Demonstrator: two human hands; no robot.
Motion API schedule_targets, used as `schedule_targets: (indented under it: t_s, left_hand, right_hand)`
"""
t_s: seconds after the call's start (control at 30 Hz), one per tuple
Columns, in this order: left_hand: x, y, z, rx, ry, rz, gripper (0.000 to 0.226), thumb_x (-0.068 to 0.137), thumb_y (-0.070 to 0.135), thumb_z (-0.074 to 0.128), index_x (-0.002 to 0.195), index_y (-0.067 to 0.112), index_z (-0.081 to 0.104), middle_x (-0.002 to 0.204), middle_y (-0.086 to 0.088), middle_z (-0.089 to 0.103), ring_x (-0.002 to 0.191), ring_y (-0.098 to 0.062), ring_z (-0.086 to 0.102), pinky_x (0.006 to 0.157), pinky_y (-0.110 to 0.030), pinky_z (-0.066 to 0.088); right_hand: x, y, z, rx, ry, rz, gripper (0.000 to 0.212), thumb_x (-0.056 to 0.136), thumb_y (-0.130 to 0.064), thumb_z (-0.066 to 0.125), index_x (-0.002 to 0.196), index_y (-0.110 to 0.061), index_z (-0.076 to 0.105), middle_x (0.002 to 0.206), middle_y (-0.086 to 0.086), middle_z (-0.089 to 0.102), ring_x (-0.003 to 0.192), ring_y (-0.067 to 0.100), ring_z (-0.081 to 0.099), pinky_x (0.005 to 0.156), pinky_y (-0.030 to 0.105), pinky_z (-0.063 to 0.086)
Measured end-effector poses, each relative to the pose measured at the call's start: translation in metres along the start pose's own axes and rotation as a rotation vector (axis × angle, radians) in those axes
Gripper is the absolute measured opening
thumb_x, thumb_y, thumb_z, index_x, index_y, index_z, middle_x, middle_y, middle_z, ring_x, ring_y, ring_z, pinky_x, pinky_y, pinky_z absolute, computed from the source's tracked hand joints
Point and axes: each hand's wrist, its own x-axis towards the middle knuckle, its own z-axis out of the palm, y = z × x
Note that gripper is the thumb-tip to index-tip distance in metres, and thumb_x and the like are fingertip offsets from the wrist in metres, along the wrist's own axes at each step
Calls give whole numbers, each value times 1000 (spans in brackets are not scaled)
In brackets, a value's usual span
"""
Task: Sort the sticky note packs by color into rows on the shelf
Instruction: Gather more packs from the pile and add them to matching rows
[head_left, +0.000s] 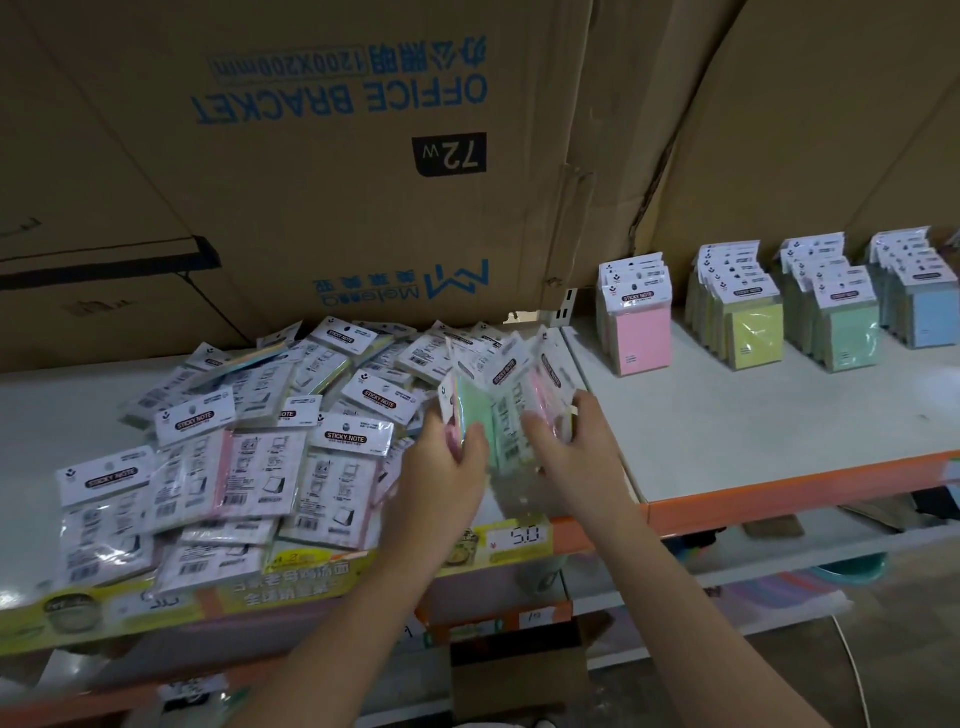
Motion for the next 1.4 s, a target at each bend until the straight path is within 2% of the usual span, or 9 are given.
schedule_targets:
  t_s: [0.13, 0.27, 0.4, 0.6, 0.73, 0.8, 1.03, 1.3, 1.4]
  left_hand:
    - [-5, -13, 3, -271, -126, -253, 38, 75, 73, 48, 93, 42, 60, 77, 21, 70, 70, 2, 67, 73, -38, 57]
    - [-6, -16, -1, -413, -249, -274, 66, 57, 95, 53, 100, 46, 60, 90, 19, 73, 87, -5, 70, 77, -34, 54]
    - [-8, -18, -2, -433, -229, -355, 54, 58, 75, 72, 97, 39, 62, 87, 9, 74, 81, -13, 72, 77, -43, 59]
    - [-19, -21, -9, -630, -154, -410, 33, 75, 43, 72, 99, 22, 62, 71, 11, 73, 62, -4, 69, 48, -18, 48]
    - [-21, -23, -18, -758, -209, -390, 34, 81, 33, 76, 108, 16, 63, 87, 4, 77, 78, -12, 74, 55, -22, 54]
    - [-22, -23, -22, -908, -240, -406, 44, 77, 34, 72, 113, 12, 62, 95, -5, 77, 84, -21, 75, 57, -28, 57]
    - [-34, -29, -22, -1155, -336, -496, 34, 79, 19, 65, 111, 9, 60, 97, -11, 77, 83, -26, 75, 58, -36, 59]
    - [-52, -19, -12, -1034, -498, -550, 55, 83, 44, 56, 128, 13, 61, 116, -15, 71, 105, -31, 69, 81, -43, 56]
    - [-64, -11, -2, -1025, -512, -536, 43, 85, 24, 60, 123, 6, 62, 111, -16, 73, 97, -30, 71, 78, -46, 58]
  right_hand:
    - [-10, -4, -7, -6, -154, -13, 49, 87, -57, 55, 125, -26, 54, 98, -12, 66, 84, 1, 64, 73, 29, 51]
    - [-13, -13, -16, 150, -363, 54, 54, 96, -62, 41, 131, -28, 62, 100, -20, 70, 86, -4, 63, 74, 20, 53]
    - [-11, -13, -12, 82, -301, 37, 25, 100, -21, 55, 121, -25, 68, 75, -3, 61, 57, 3, 54, 57, 16, 46]
    - [-15, -7, -9, -116, -216, 157, 55, 84, -41, 74, 132, -29, 50, 120, -7, 58, 97, 9, 61, 62, 13, 49]
    - [-25, -8, -16, -28, -242, 191, 23, 89, -35, 71, 108, -23, 65, 105, 12, 69, 93, 26, 69, 77, 42, 61]
    - [-29, -12, -21, -41, -193, 177, 14, 91, -33, 69, 98, -21, 68, 98, 15, 69, 84, 23, 70, 70, 36, 59]
    - [-55, -17, -26, 35, -114, 335, 33, 91, -36, 68, 100, -4, 66, 100, 25, 70, 88, 41, 71, 80, 52, 60]
    - [-90, 5, -31, 213, 58, 450, 55, 91, -41, 67, 111, 9, 55, 92, 24, 60, 77, 21, 63, 70, 33, 60]
    - [-102, 11, -48, 253, 96, 426, 39, 93, -36, 66, 105, 1, 63, 89, 9, 66, 74, 14, 64, 56, 19, 51]
